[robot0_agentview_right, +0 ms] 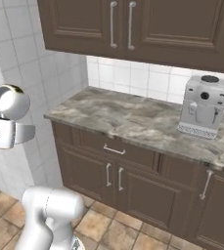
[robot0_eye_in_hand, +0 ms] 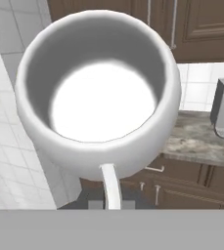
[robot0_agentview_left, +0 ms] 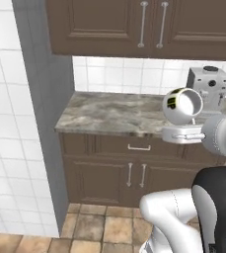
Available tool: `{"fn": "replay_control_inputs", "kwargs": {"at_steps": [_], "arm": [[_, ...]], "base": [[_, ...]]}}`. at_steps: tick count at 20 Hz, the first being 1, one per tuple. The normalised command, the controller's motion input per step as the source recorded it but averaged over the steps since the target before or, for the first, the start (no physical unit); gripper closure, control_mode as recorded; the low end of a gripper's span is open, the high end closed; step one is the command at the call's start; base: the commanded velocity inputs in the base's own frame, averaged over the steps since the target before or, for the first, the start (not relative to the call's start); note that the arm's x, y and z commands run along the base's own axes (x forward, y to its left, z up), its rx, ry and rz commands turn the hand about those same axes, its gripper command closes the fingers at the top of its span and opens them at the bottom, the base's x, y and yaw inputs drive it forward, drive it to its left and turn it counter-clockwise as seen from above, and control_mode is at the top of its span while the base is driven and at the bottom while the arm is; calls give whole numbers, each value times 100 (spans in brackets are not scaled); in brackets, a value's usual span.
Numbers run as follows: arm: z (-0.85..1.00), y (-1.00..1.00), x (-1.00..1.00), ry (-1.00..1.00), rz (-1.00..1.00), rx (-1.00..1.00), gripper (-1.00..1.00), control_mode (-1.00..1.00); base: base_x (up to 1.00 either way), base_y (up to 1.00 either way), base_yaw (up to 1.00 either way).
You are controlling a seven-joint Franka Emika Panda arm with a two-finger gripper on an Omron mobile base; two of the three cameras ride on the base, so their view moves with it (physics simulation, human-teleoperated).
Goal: Clear the mugs and bowl far away from the sink.
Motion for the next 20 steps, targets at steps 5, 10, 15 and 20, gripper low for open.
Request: {"fn": "replay_control_inputs", "kwargs": {"at_steps": [5, 10, 15, 20], "arm": [[0, 0, 0, 0, 0, 0, 100, 100], [0, 0, 0, 0, 0, 0, 100, 100], [0, 0, 0, 0, 0, 0, 100, 100], [0, 0, 0, 0, 0, 0, 100, 100]], "base": [[26, -2, -20], [29, -5, -16], [28, -1, -10], [64, 0, -6]]}}
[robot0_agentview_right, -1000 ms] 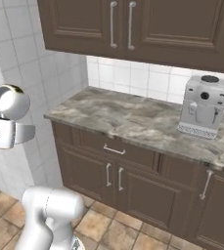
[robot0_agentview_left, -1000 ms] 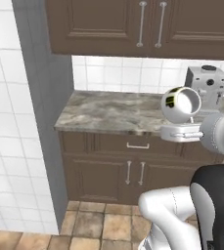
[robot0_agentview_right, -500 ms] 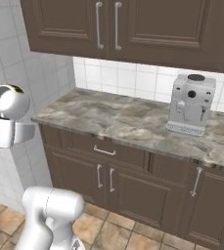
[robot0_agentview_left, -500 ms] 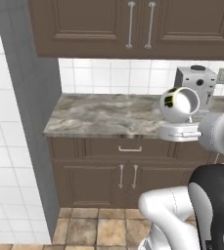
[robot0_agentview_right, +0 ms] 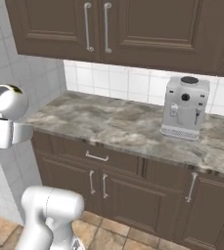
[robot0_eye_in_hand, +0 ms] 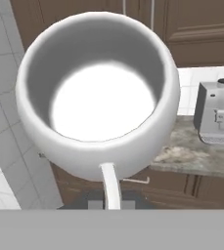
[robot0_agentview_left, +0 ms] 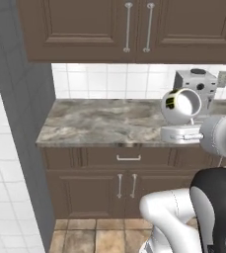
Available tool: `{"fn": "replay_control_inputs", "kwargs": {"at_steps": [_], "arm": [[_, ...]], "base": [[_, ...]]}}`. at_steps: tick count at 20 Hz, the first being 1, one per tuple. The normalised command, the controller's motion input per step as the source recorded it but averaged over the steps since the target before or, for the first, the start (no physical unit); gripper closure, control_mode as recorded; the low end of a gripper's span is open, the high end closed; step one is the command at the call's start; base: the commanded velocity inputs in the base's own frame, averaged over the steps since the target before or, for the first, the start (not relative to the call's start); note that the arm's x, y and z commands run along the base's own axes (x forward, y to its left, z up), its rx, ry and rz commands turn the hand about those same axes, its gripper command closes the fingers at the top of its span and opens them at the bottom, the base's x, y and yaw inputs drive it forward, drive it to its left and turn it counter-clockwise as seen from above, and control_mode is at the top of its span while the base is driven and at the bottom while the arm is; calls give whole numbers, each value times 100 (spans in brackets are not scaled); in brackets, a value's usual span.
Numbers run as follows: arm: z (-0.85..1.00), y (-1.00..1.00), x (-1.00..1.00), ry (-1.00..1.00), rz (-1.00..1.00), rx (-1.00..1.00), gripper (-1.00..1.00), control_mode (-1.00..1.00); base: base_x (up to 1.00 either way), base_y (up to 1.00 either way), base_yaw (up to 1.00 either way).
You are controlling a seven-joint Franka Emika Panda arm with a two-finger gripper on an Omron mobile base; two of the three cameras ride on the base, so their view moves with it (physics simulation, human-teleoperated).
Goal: Clear the mugs and bowl far away from the sink.
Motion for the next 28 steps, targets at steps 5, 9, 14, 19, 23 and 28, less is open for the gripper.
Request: {"fn": "replay_control_inputs", "kwargs": {"at_steps": [5, 9, 14, 19, 23, 28], "arm": [[0, 0, 0, 0, 0, 0, 100, 100], [0, 0, 0, 0, 0, 0, 100, 100], [0, 0, 0, 0, 0, 0, 100, 100], [0, 0, 0, 0, 0, 0, 100, 100], [0, 0, 0, 0, 0, 0, 100, 100], [0, 0, 0, 0, 0, 0, 100, 100]], "base": [[92, 0, -1], [20, 0, 0], [0, 3, -1], [4, 24, -18], [13, 22, -25], [2, 19, -8]]}}
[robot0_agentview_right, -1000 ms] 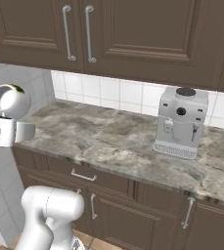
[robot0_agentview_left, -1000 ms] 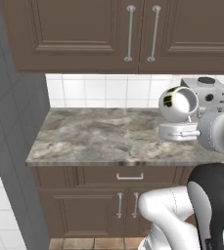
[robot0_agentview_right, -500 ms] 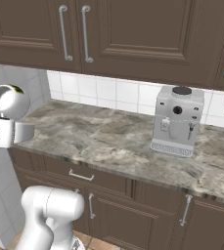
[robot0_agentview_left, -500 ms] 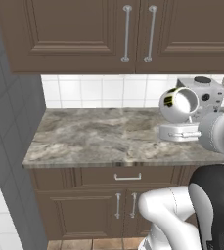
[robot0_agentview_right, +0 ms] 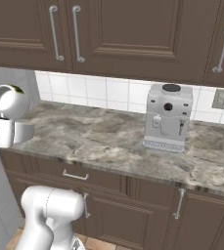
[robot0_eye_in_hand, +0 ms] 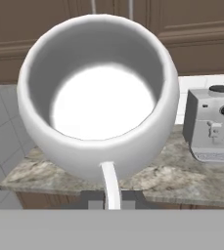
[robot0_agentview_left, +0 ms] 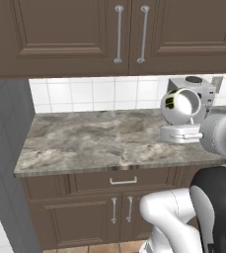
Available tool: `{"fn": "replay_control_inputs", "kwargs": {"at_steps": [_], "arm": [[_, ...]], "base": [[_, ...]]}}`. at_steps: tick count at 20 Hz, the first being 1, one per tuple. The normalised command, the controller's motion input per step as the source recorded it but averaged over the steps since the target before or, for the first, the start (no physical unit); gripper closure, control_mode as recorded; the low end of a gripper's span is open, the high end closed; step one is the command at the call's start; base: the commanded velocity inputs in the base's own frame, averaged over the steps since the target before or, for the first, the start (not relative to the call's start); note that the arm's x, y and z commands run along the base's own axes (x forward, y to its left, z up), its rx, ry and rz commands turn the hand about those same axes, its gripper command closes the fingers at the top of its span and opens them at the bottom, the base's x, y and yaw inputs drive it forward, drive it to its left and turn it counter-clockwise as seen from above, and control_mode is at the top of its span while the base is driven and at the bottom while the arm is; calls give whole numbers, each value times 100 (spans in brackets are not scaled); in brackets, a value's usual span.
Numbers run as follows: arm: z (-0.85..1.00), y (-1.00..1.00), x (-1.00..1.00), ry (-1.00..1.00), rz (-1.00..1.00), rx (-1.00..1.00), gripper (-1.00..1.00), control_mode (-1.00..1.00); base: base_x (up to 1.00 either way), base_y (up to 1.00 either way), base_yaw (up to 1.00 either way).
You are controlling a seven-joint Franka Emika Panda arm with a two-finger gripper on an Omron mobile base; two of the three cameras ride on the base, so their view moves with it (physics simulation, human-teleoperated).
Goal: Clear the mugs and bowl far away from the sink.
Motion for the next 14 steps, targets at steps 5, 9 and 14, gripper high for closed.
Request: {"fn": "replay_control_inputs", "kwargs": {"at_steps": [5, 9, 14], "arm": [[0, 0, 0, 0, 0, 0, 100, 100], [-21, 9, 0, 0, 4, 0, 100, -100], [-42, 8, 0, 1, 9, 0, 100, -100]], "base": [[0, 25, 0], [0, 11, 3], [0, 0, 0]]}}
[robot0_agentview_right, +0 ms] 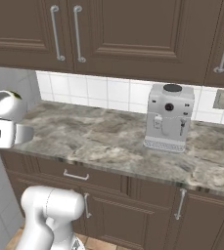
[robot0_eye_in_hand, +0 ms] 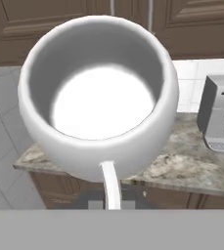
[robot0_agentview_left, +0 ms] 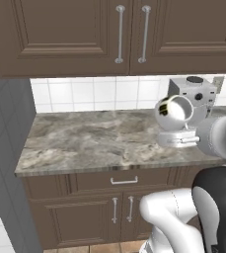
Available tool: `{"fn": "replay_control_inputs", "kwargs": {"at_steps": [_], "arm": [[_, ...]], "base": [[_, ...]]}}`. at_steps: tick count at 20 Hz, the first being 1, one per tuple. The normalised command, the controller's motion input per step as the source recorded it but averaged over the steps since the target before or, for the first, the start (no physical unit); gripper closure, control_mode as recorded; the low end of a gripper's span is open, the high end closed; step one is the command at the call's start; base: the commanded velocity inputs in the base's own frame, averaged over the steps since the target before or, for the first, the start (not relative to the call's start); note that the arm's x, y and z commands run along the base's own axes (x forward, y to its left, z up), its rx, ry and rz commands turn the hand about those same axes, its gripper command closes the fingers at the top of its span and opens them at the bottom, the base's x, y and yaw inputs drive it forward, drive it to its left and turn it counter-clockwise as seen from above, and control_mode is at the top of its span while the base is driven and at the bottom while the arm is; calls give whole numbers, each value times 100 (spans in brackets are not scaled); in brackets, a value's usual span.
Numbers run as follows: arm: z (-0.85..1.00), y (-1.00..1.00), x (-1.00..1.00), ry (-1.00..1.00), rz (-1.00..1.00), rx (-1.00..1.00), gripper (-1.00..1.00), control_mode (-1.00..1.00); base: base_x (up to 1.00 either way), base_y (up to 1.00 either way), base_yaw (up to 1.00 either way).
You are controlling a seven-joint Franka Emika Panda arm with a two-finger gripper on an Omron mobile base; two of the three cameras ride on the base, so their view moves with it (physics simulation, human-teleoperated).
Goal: Clear the mugs and bowl far away from the sink.
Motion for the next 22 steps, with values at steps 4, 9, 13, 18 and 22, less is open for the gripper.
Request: {"fn": "replay_control_inputs", "kwargs": {"at_steps": [4, 9, 13, 18, 22], "arm": [[-52, 12, 0, 6, 8, 0, 100, -100], [-54, 14, 23, 2, 2, 0, 100, -100], [-56, 17, 44, 0, 0, 0, 100, -100], [-56, 16, 57, 0, 0, 0, 100, -100], [-55, 17, 54, 1, 0, 0, 100, -100]], "base": [[0, 0, 0], [0, 0, 0], [0, 0, 0], [0, 0, 0], [0, 0, 0]]}}
